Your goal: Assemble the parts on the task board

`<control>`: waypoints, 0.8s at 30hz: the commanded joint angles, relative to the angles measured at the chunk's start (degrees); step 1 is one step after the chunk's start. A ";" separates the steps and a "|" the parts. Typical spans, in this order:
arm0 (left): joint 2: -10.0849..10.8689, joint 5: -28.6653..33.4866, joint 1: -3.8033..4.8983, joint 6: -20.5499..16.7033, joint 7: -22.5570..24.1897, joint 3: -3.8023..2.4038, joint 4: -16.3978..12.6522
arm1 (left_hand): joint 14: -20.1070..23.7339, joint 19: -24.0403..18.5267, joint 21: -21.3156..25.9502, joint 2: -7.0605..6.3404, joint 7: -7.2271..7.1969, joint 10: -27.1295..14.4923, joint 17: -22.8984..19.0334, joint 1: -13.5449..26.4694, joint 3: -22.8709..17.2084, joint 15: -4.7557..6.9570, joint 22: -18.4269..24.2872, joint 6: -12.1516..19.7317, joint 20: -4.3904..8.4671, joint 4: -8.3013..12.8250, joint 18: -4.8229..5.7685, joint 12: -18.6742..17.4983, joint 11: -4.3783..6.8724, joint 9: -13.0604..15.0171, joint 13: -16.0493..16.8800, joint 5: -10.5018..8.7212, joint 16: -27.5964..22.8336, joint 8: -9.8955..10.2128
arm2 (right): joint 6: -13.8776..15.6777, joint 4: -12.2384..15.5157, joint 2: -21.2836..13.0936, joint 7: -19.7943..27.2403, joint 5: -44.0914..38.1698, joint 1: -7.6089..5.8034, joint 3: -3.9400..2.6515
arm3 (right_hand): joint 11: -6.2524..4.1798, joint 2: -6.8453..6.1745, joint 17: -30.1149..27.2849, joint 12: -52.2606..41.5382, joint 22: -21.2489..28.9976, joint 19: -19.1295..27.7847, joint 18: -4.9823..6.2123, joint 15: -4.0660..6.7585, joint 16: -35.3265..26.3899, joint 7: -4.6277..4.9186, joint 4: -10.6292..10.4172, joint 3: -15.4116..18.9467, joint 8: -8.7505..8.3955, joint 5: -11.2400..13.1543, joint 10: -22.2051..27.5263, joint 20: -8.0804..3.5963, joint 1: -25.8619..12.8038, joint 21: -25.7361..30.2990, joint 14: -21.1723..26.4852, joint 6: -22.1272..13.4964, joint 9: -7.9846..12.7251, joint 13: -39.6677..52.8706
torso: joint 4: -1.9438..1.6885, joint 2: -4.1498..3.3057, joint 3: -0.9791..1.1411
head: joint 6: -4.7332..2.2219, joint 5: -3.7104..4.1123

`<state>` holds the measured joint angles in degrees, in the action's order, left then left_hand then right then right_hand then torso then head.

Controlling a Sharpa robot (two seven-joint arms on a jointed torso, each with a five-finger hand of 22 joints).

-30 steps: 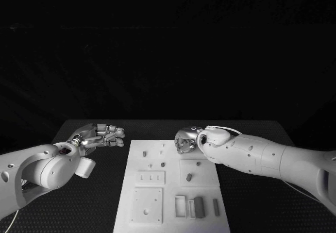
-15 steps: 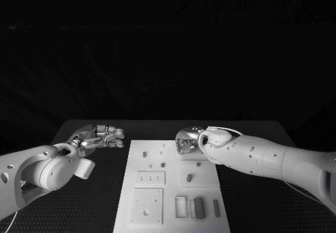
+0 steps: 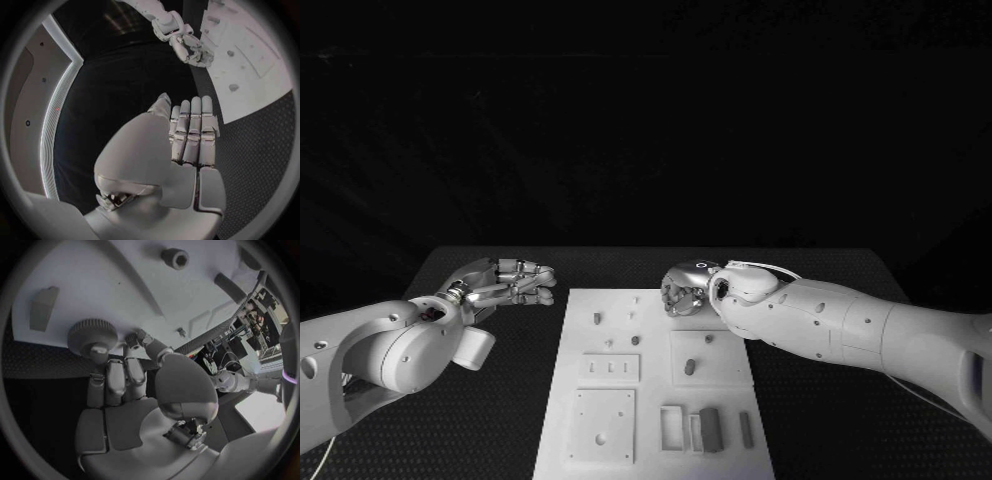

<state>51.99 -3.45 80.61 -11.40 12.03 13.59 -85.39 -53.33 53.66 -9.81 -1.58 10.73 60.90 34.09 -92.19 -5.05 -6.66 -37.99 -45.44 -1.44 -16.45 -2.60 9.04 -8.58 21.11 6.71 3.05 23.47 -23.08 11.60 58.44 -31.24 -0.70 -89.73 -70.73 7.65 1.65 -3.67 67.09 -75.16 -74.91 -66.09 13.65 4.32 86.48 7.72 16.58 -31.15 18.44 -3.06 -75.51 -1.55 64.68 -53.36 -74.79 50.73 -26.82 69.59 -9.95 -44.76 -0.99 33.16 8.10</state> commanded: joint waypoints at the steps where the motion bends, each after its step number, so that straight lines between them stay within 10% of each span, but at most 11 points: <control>1: -0.02 -0.06 0.10 0.79 0.27 -0.02 -0.04 | -0.20 0.03 0.29 -0.26 0.27 -0.20 0.07 0.36 0.35 -0.14 0.07 0.02 0.26 -0.08 -0.51 -0.30 -0.33 -0.04 -0.07 -0.04 -0.39 0.34 | -4.33 -0.47 -0.38 -2.26 -2.12 1.16 0.76 | -0.61 0.86 -0.14 0.42 -1.13 0.32 1.35 0.61 0.33 -0.26 -0.03 -1.33 0.65 0.22 0.11 -0.50 -0.05 -0.27 -0.01 1.12 -0.41 0.13 | -0.02 -0.06 -0.02 | -0.02 0.01; 15: 0.00 -0.06 0.09 0.80 0.27 -0.01 0.08 | -0.21 0.05 0.32 -0.23 0.26 -0.17 0.13 0.33 0.34 -0.14 0.07 0.00 0.28 -0.07 -0.50 -0.34 -0.33 -0.03 -0.07 -0.04 -0.45 0.36 | -2.78 0.19 -0.68 -2.18 -3.41 1.18 0.76 | -1.29 1.96 -0.25 0.48 -1.23 0.52 1.35 1.25 0.47 -0.98 0.12 -3.18 1.38 0.23 -0.20 -0.48 -0.49 -0.68 0.00 3.08 -1.29 0.57 | -0.02 -0.19 -0.04 | -0.18 -0.01; 24: 0.07 -0.06 0.09 0.67 0.28 -0.01 -0.01 | -0.23 0.07 0.34 -0.22 0.26 -0.14 0.17 0.31 0.33 -0.13 0.08 -0.02 0.29 -0.06 -0.50 -0.36 -0.32 -0.03 -0.07 -0.04 -0.48 0.36 | 4.54 2.71 -1.10 -4.34 -7.63 1.18 0.64 | -1.55 1.51 -0.23 0.60 -1.21 0.45 1.35 1.48 0.55 -1.24 0.10 -3.31 1.60 0.23 -0.30 -0.53 -0.96 -0.91 -0.15 3.70 -1.65 0.60 | -0.01 -0.24 -0.06 | -0.49 -0.05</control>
<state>52.08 -3.45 80.61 -11.40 11.99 13.61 -85.26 -53.33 53.66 -9.81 -1.58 10.74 60.90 34.19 -92.19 -5.05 -6.66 -38.00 -45.44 -1.44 -16.45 -2.44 9.04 -8.58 21.12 6.72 3.05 23.25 -23.08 15.39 60.90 -32.30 -2.37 -93.29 -70.25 7.86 0.59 -2.17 66.87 -74.94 -74.91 -65.70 13.75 5.24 86.70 6.18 16.60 -34.10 19.64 -3.04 -75.78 -1.92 64.05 -54.06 -74.93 53.90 -28.21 70.27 -9.95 -44.99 -1.03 32.74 8.06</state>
